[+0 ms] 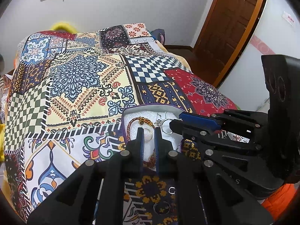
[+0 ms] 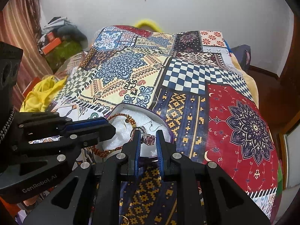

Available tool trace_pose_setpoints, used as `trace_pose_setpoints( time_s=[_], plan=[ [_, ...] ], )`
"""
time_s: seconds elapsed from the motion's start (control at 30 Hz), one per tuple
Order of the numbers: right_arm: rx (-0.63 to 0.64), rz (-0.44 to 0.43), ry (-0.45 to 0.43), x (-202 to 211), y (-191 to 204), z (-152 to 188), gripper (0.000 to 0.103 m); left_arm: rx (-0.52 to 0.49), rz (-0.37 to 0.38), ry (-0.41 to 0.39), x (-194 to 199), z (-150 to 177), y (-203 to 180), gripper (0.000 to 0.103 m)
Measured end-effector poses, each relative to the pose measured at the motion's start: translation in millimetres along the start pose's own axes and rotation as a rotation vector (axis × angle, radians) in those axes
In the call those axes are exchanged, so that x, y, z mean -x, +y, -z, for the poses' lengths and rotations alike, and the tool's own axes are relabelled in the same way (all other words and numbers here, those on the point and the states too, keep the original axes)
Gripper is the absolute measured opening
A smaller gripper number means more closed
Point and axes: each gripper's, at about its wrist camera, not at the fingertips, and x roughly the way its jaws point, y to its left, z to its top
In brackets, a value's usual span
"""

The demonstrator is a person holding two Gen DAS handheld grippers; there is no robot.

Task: Organize jewelry
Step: 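Carry both items over the heart tin and open both tools to drop them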

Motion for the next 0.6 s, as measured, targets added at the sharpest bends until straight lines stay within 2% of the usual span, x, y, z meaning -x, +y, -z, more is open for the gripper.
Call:
trace_pose_setpoints(
  time_s=[0.3, 0.47, 0.6],
  plan=[
    [0.030, 0.033, -0.003, 9.2, 7.2, 0.0, 0.015, -0.034, -0.022, -0.009, 14.2, 2.9, -7.0, 0.010],
    [0.048, 0.053, -0.028, 22.1, 14.8, 0.3, 0.027, -0.046, -0.037, -0.036, 31.7, 3.7, -10.4, 0.014],
    [0.058, 0.069, -0.062, 36.1, 20.9, 1.4, 0.031, -0.050, -0.051, -0.062, 48.8, 4.8, -12.4, 0.021]
  ],
)
